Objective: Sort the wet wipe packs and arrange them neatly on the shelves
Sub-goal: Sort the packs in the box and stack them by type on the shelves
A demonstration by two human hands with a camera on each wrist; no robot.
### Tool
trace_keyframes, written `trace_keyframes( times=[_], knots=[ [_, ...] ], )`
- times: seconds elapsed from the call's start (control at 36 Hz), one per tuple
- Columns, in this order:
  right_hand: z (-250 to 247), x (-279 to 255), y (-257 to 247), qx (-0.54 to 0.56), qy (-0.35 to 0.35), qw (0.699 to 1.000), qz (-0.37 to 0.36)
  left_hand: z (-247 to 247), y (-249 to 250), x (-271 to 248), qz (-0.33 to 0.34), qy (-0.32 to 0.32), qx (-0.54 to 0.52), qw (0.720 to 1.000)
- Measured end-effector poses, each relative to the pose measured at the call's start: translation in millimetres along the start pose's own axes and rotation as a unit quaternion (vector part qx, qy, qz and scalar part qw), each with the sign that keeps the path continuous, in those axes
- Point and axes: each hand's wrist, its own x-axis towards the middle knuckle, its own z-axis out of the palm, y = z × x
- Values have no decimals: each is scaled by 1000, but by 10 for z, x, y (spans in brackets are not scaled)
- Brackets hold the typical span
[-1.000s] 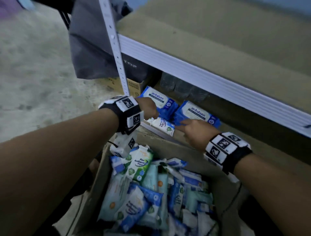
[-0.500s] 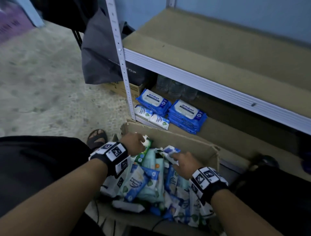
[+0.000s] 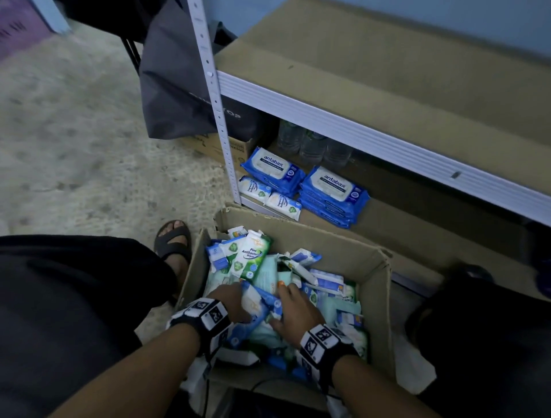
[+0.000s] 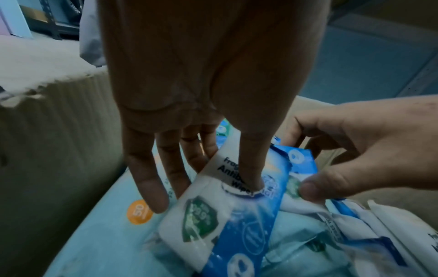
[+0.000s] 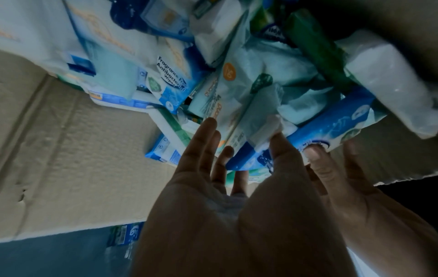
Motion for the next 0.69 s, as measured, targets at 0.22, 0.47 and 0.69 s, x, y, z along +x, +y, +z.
trace_keyframes(
  times=[0.22, 0.47, 0.69],
  knots=[
    [-55, 0, 85, 82, -13, 995, 59, -92, 66, -54, 48, -16, 1, 999],
    [-234, -114, 321, 204, 13, 974, 94, -207, 141, -185, 29, 69, -121, 990],
    [-353, -194, 443, 453, 87, 872, 165, -272, 271, -200, 9, 84, -286, 955]
  ],
)
